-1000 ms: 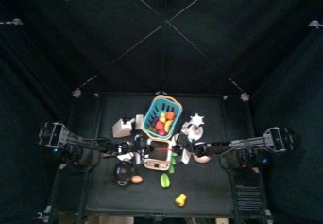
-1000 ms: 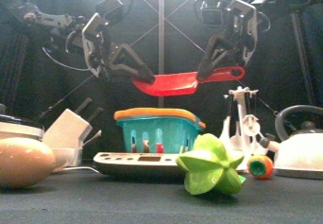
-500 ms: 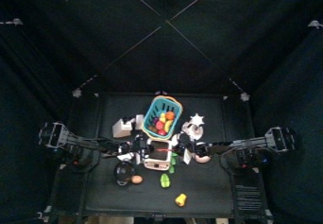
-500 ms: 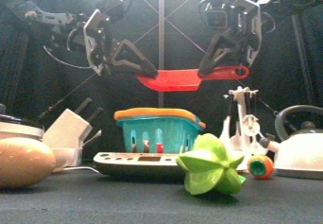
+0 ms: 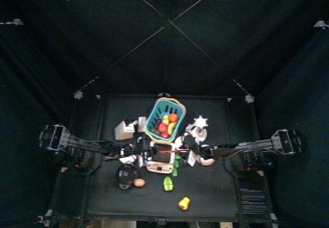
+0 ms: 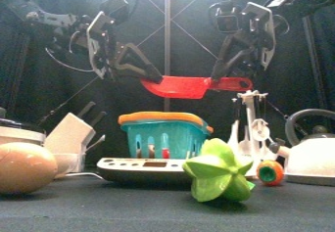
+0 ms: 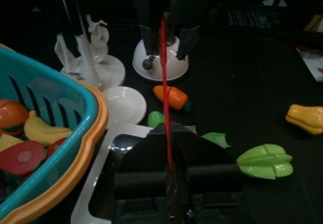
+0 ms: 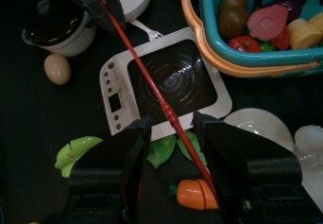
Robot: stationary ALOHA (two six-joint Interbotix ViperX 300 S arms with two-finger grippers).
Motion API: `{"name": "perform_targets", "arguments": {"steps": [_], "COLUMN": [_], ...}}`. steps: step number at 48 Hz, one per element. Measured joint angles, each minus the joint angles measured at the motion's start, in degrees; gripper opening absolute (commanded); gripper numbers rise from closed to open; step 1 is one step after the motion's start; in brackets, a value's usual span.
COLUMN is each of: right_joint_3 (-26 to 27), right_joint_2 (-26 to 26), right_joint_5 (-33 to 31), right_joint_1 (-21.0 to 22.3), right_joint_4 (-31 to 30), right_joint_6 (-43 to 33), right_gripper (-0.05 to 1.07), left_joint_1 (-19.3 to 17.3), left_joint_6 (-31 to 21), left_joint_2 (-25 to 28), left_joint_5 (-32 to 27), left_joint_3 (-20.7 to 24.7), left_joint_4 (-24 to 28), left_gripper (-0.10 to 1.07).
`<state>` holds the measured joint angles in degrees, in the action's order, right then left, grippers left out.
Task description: Grab knife
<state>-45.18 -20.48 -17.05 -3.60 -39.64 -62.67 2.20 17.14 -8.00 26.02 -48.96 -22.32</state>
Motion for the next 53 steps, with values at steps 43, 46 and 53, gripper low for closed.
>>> {"name": "perform_targets", "arguments": {"steps": [43, 46, 53], "right_joint_3": [-1.49, -1.41, -1.05], "right_joint_2": [0.0, 0.0, 0.0], "right_joint_5": [1.14, 1.23, 1.49], "right_joint_1": [-1.41, -1.58, -1.76], "right_joint_4": [-2.81, -2.99, -3.6], "right_joint_6": [0.26, 0.26, 0.26], "right_gripper": [0.37, 0.37, 0.37], "left_joint_1": [0.0, 0.0, 0.0], "left_joint_6": [0.26, 0.26, 0.26], "left_joint_2": [-1.93, -2.02, -2.37], "left_joint_5": [-6.24, -7.38, -9.76], "left_joint_3": [-0.18, -0.35, -0.53], "left_joint_4": [0.7, 2.29, 5.54], "left_gripper": [0.31, 0.31, 0.31]}}
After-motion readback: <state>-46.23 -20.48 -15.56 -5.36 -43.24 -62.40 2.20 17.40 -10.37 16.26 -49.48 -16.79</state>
